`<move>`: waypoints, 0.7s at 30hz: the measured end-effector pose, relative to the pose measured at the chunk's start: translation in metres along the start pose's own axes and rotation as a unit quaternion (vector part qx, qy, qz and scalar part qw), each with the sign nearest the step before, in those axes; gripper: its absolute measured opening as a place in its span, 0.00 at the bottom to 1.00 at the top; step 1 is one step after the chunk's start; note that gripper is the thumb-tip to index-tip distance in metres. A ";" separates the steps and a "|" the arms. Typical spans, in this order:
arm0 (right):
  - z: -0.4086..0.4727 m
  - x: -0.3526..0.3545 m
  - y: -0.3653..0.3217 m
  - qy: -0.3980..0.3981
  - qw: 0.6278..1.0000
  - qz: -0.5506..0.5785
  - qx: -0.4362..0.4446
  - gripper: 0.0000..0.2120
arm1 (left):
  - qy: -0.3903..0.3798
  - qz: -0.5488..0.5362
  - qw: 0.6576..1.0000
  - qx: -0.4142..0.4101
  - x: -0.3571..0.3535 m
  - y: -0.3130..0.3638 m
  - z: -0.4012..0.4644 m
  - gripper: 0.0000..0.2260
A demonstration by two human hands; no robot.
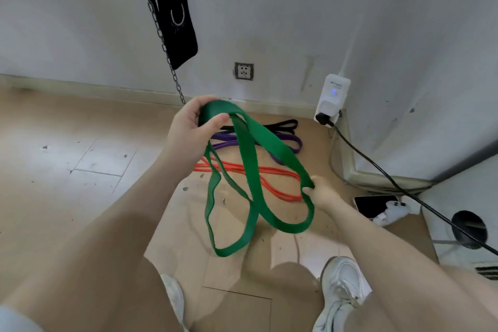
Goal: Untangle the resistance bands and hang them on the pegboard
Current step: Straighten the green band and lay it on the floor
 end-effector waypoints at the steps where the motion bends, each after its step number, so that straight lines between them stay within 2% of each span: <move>1: -0.002 0.003 -0.003 0.002 0.998 0.064 -0.013 0.12 | 0.006 0.007 1.000 0.011 0.003 -0.009 0.002 0.10; 3: -0.010 0.008 -0.014 -0.030 0.974 0.224 -0.032 0.12 | 0.007 0.064 0.997 0.034 0.010 -0.030 0.005 0.11; 5: -0.020 0.013 -0.029 -0.080 0.927 0.362 -0.054 0.08 | -0.007 0.150 0.987 0.049 0.011 -0.049 0.007 0.13; 8: -0.031 0.031 -0.049 -0.118 0.886 0.447 -0.031 0.04 | 0.006 0.189 0.981 0.053 0.010 -0.061 0.013 0.15; 10: -0.038 0.041 -0.054 -0.132 0.894 0.429 -0.003 0.06 | 0.010 0.216 0.976 0.037 0.010 -0.061 0.018 0.16; 13: -0.044 0.047 -0.049 -0.126 0.927 0.353 -0.004 0.19 | 0.040 0.221 0.973 0.054 0.018 -0.067 0.022 0.16; 16: -0.046 0.052 -0.043 -0.085 0.949 0.304 -0.008 0.26 | 0.061 0.196 0.975 0.082 0.024 -0.074 0.020 0.17; 21: -0.042 0.067 -0.021 -0.010 0.963 0.271 0.000 0.38 | 0.097 0.180 0.975 0.081 0.035 -0.071 0.019 0.18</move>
Point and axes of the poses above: each hand's wrist, its own z-axis towards the middle knuckle, its own x-axis out of the back of the hand, y = z × x, the point moved 5 cm from there along z, towards the middle knuckle, and after that the axes turned 2 degrees about z, right-handed, at the moved point
